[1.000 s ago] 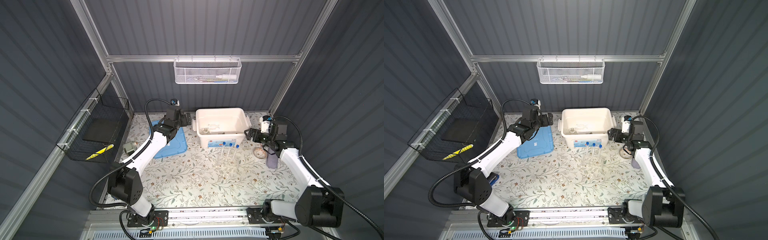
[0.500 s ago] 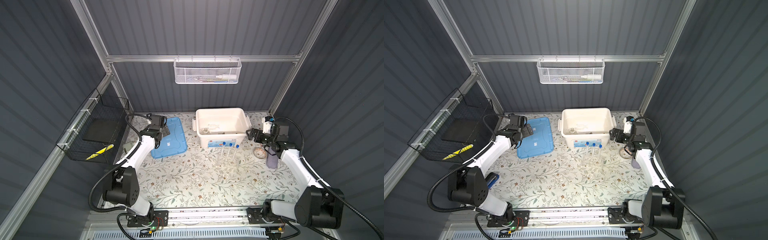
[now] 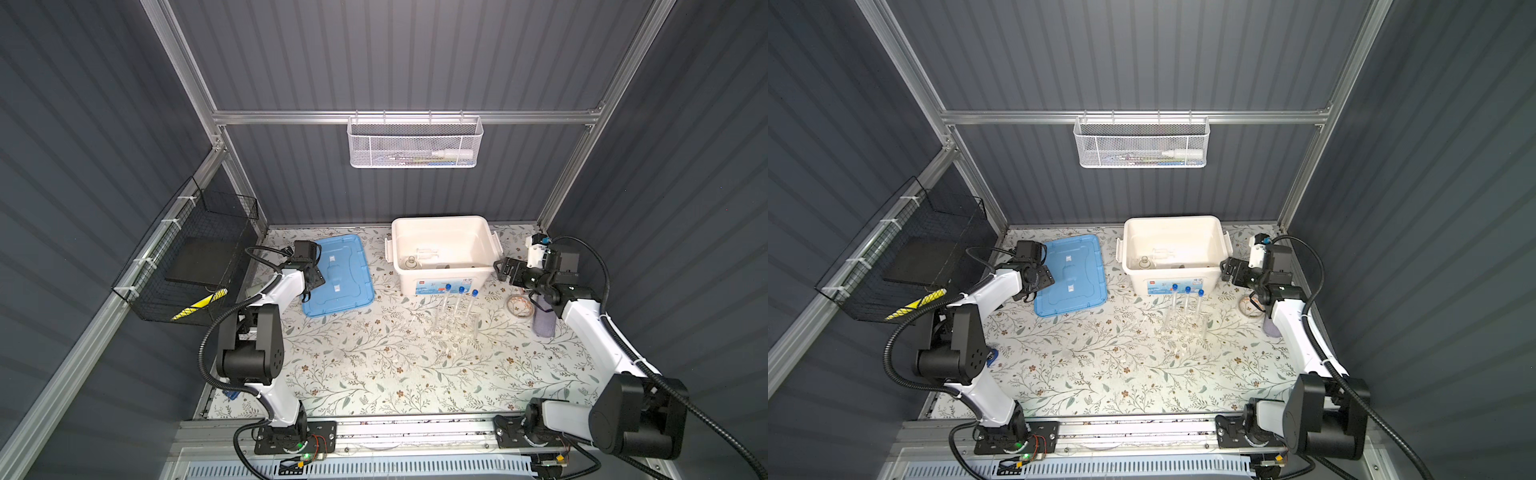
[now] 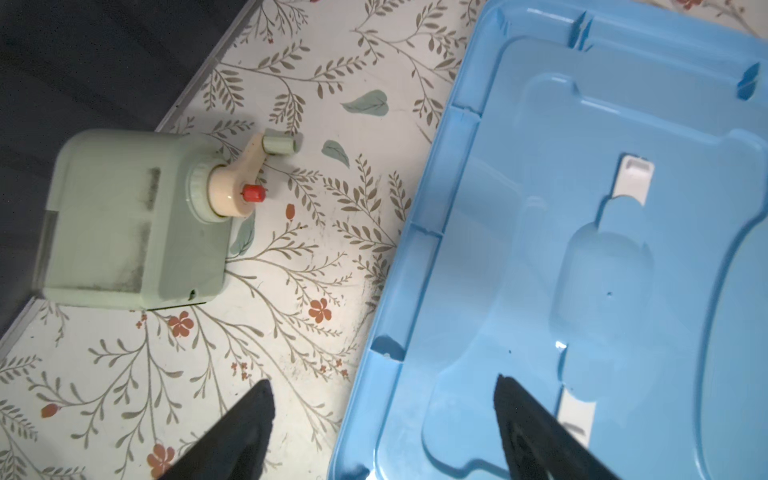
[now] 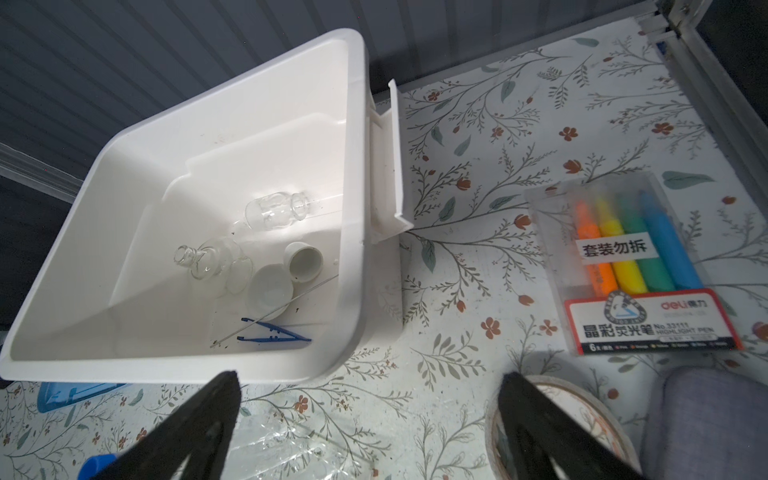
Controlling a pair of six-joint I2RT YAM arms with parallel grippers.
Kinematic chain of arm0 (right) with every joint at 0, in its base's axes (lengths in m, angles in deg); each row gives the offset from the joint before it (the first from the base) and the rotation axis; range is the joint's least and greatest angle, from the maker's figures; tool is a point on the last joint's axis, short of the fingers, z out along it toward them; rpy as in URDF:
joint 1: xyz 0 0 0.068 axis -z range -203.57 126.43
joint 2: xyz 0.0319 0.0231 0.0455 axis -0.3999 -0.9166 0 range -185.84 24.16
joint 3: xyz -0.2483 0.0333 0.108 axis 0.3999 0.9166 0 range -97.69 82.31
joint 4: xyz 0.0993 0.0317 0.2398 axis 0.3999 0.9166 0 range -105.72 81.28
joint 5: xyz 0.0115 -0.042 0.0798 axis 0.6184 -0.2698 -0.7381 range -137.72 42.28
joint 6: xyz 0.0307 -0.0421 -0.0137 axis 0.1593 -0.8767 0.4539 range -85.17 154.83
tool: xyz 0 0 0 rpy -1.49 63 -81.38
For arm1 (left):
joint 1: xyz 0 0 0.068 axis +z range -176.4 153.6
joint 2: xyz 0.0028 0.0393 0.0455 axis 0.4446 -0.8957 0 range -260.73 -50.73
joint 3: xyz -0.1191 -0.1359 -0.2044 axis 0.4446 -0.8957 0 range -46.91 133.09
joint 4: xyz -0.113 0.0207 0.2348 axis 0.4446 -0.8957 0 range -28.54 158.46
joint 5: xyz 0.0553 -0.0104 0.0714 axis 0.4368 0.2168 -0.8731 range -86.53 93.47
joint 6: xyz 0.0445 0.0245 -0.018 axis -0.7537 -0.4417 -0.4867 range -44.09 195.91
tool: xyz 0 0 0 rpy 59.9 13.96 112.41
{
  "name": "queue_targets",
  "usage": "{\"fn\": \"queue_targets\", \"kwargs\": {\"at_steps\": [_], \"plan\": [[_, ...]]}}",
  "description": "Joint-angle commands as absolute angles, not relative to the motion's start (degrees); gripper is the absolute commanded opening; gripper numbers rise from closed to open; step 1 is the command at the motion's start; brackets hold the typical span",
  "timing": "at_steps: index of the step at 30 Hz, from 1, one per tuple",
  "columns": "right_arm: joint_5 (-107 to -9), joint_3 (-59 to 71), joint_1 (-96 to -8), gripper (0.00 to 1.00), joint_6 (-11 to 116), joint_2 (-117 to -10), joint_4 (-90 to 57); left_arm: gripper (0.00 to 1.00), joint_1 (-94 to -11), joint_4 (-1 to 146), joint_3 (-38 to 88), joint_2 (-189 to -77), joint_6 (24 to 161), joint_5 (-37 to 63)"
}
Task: Organize the chemistry lab equipment
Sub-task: 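Move left gripper back to the edge of the light-blue lid, then close left gripper on the light-blue lid edge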
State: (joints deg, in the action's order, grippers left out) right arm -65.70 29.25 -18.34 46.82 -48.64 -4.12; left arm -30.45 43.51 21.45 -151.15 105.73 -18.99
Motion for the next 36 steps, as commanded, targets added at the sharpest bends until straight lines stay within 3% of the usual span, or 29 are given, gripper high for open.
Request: {"fn": "queue_targets", "kwargs": {"at_steps": [1, 36], "plan": [[-66.0, 29.9, -17.9, 0.98, 47.2, -47.8, -4.4, 0.79, -29.2, 41.5, 22.4, -152.9, 105.9, -18.4], [-64.9, 29.9, -17.6, 0.98, 46.5, -47.0, -2.4, 0.04, -26.0, 45.9, 21.5, -161.3, 94.8, -2.7]]}}
